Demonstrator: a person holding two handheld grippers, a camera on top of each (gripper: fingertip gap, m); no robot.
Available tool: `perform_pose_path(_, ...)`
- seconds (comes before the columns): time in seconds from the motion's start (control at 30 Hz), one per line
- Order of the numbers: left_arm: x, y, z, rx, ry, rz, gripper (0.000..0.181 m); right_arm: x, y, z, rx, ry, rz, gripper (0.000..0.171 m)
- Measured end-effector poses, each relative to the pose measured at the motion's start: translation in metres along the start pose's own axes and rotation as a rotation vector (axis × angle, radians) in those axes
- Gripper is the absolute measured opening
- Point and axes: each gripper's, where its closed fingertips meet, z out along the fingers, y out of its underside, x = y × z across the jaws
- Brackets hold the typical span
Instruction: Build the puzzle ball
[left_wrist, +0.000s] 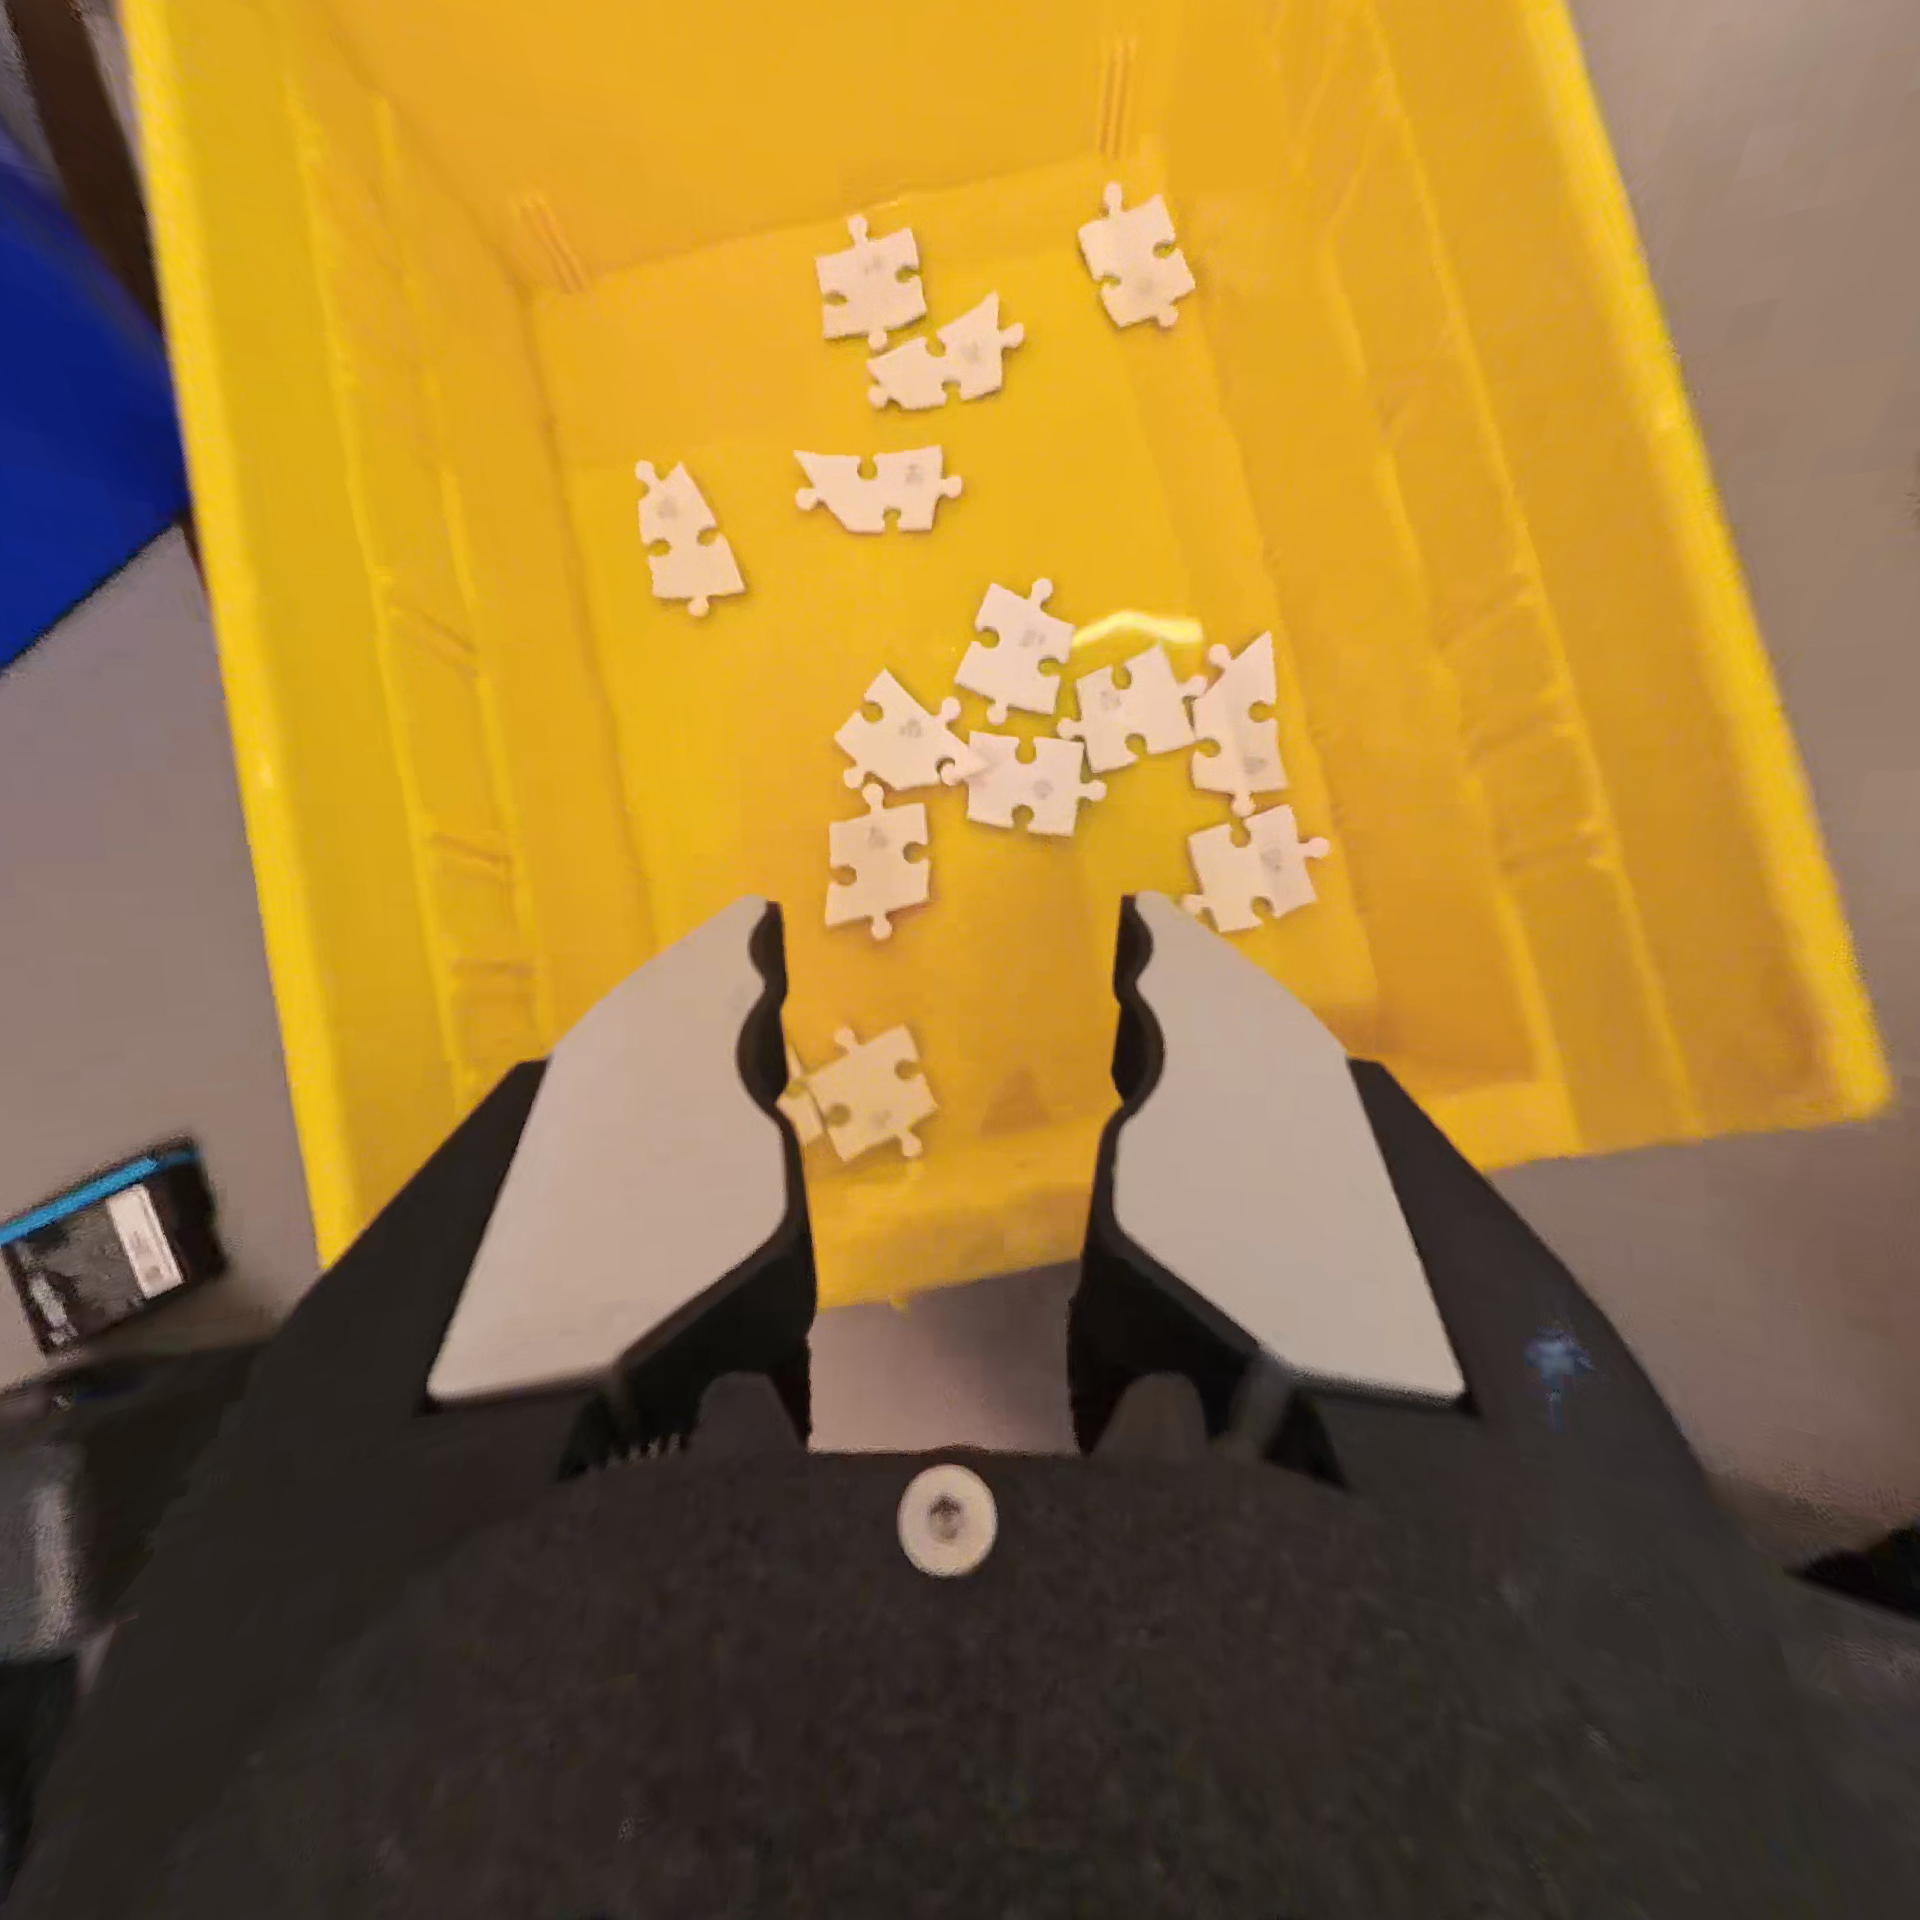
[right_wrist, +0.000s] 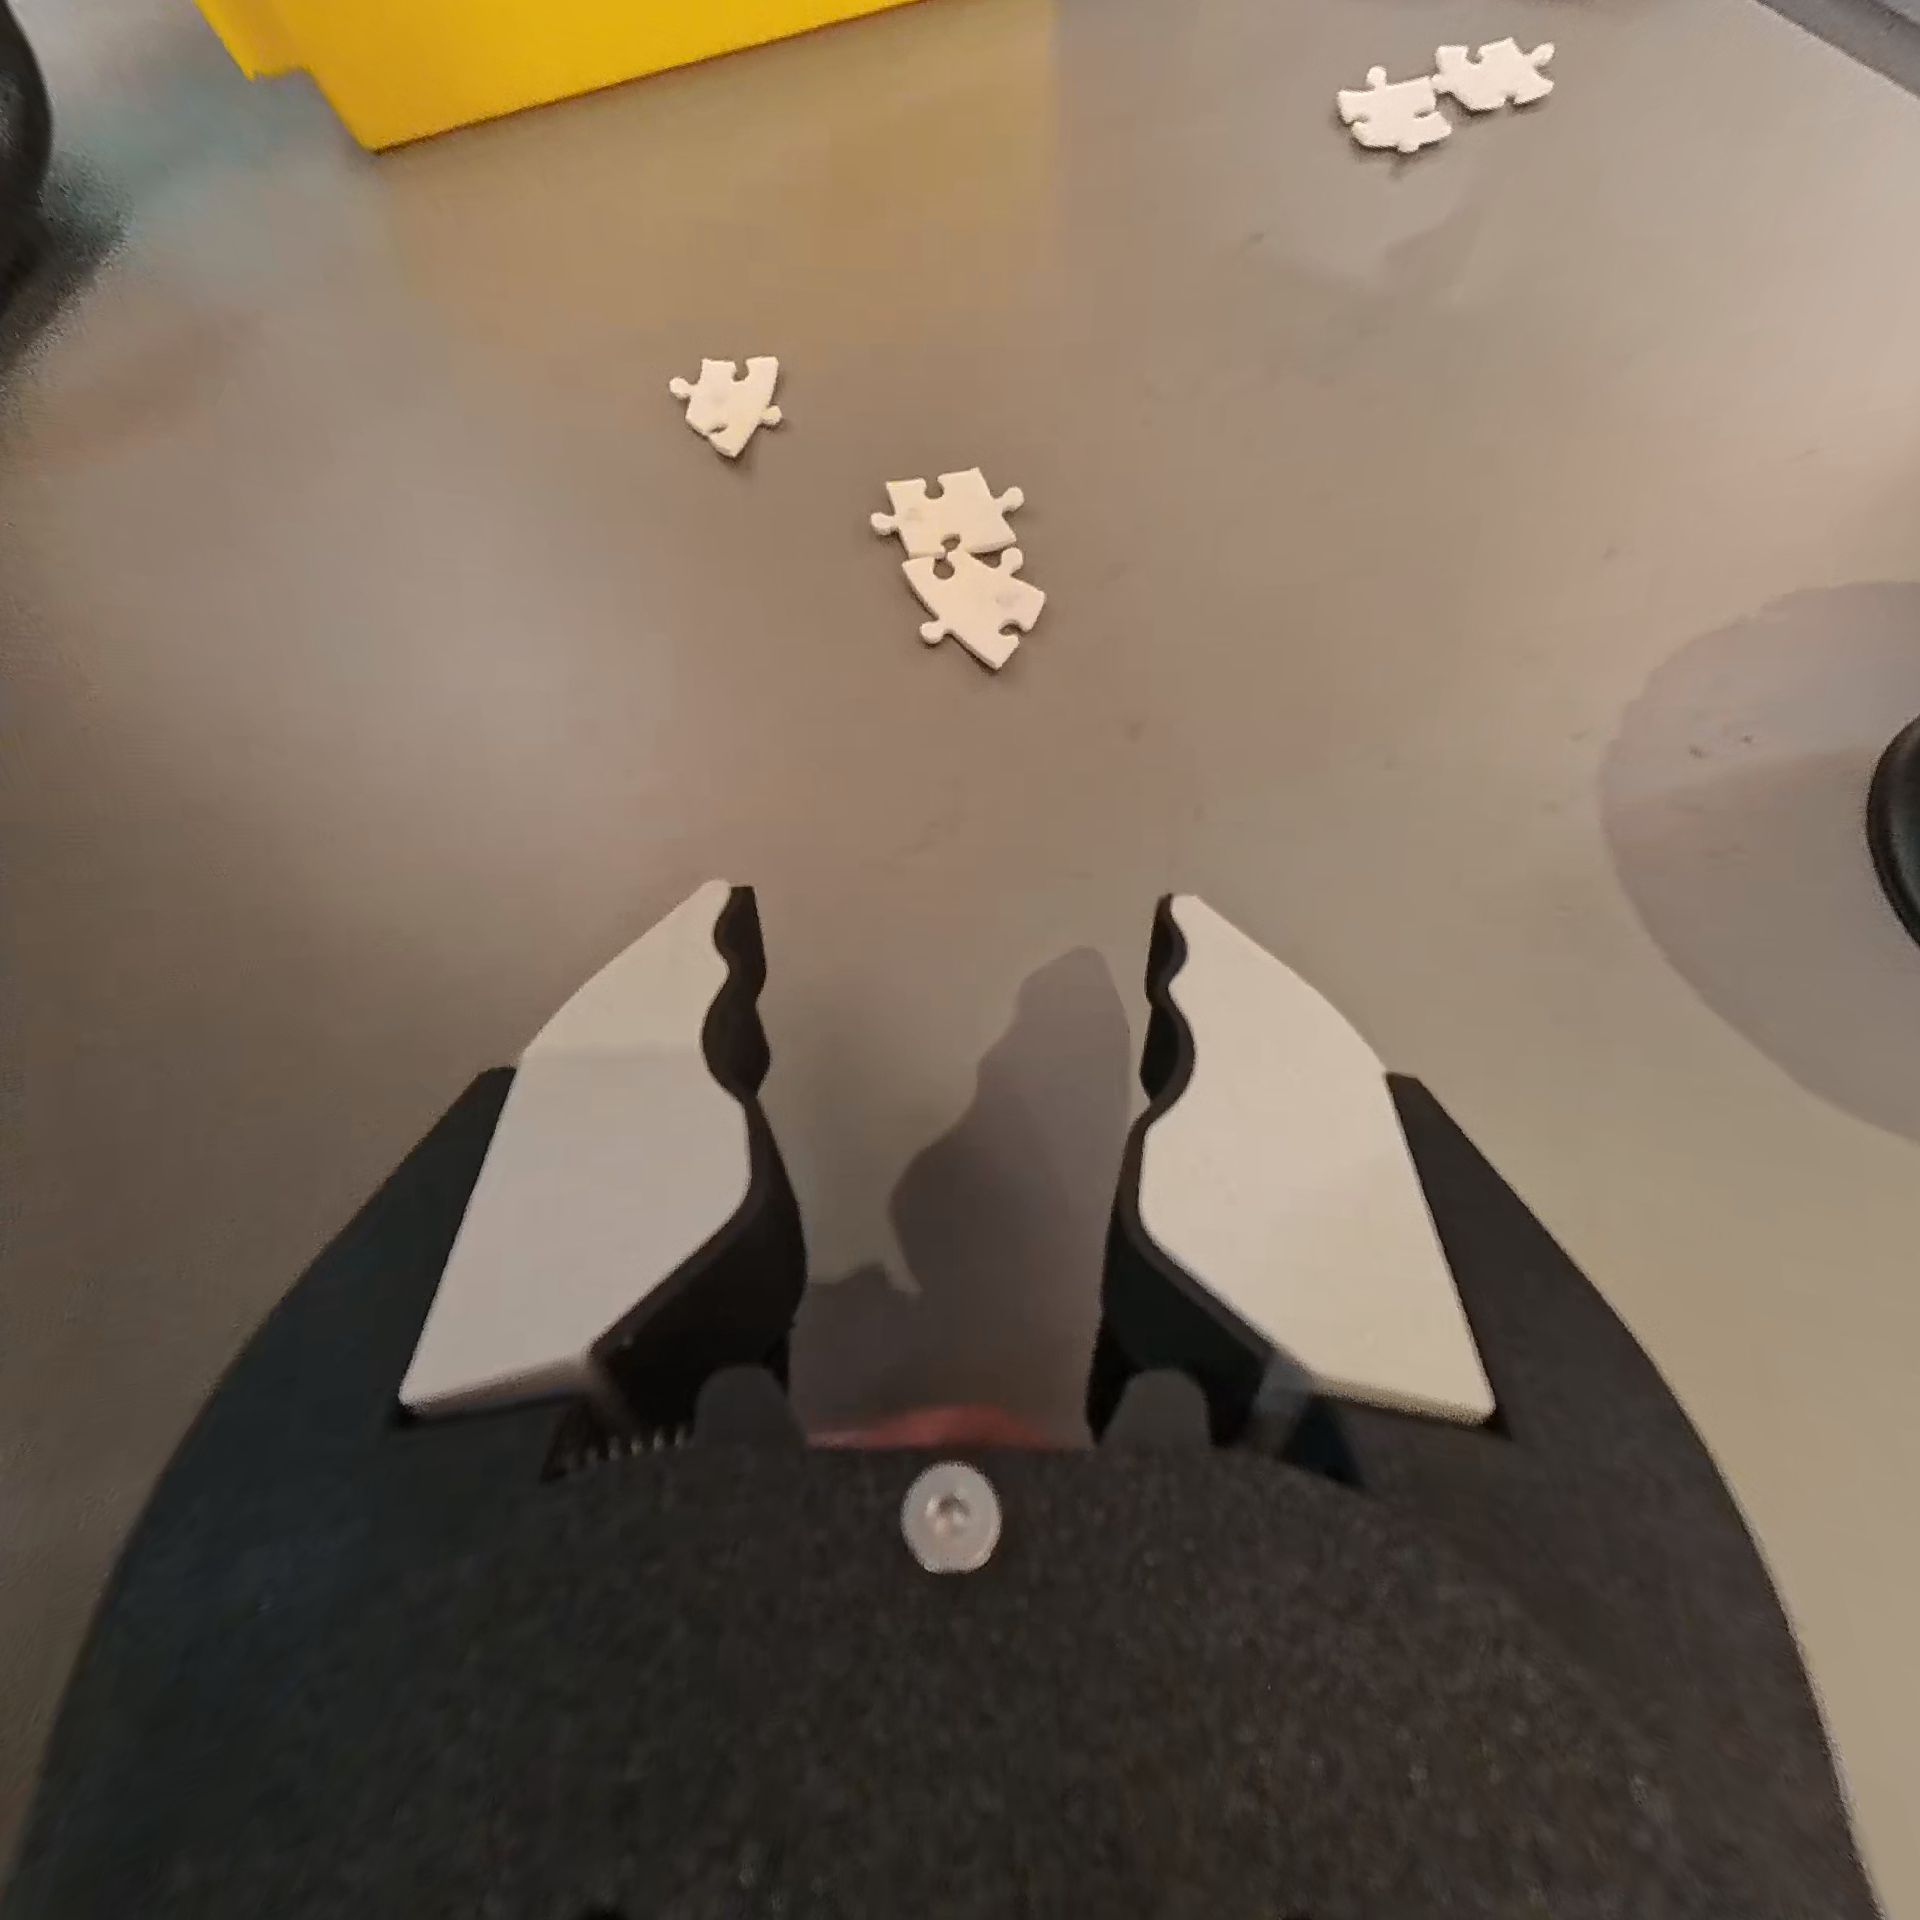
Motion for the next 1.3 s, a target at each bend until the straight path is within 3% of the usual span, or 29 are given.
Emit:
perform_pose_path(0.17,-0.010,0.006,0.035,-0.142,-0.002,0.100,0.059,0.008,0.004,0.003,-0.016,0.002,0.031,0.070)
perform_pose_path(0.37,0.001,0.000,0.056,-0.155,0.111,0.234,0.057,0.011,0.005,0.009,-0.043,-0.015,0.048,0.072)
perform_pose_path(0.57,0.020,-0.003,0.055,-0.140,0.276,0.321,0.058,0.011,0.001,0.011,-0.036,-0.020,0.066,0.072)
perform_pose_path(0.67,0.030,0.004,0.052,-0.165,0.340,0.369,0.045,0.013,-0.001,0.015,-0.040,-0.026,0.069,0.072)
perform_pose_path(0.83,0.055,0.011,0.047,-0.162,0.445,0.393,0.042,0.012,-0.001,0.022,-0.060,-0.048,0.076,0.072)
perform_pose_path(0.97,0.063,0.014,0.046,-0.158,0.436,0.445,0.031,0.013,-0.004,0.024,-0.058,-0.054,0.071,0.072)
perform_pose_path(1.3,0.065,0.007,0.055,-0.168,0.470,0.470,0.046,0.008,-0.005,0.027,-0.070,-0.060,0.063,0.072)
